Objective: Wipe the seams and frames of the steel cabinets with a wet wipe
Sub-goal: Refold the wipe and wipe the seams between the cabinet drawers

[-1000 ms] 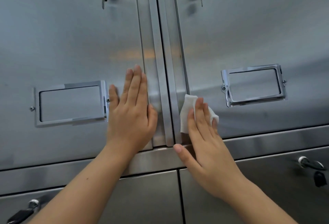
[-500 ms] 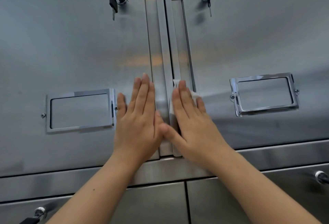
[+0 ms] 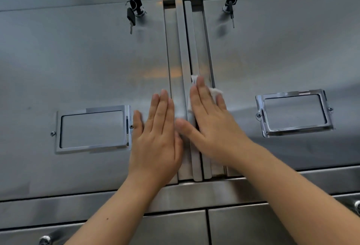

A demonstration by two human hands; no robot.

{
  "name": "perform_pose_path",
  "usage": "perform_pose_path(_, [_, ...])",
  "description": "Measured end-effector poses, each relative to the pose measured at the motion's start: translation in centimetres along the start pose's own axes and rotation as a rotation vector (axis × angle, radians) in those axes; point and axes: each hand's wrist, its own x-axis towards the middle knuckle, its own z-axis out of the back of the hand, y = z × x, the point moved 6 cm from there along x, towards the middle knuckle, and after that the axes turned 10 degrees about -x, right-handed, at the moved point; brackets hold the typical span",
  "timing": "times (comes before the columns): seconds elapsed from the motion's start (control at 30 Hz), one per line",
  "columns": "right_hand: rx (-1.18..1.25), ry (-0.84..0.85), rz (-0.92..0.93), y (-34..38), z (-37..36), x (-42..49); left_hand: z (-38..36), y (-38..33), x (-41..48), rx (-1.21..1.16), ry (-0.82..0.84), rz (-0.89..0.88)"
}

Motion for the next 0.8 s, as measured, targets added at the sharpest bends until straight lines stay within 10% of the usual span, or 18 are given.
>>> perform_pose_path(0.8, [-0.178,-0.134,0.033,-1.2,2.2,5.2,0.9,-0.3,1.1,-0.044,-0.049,-0.035])
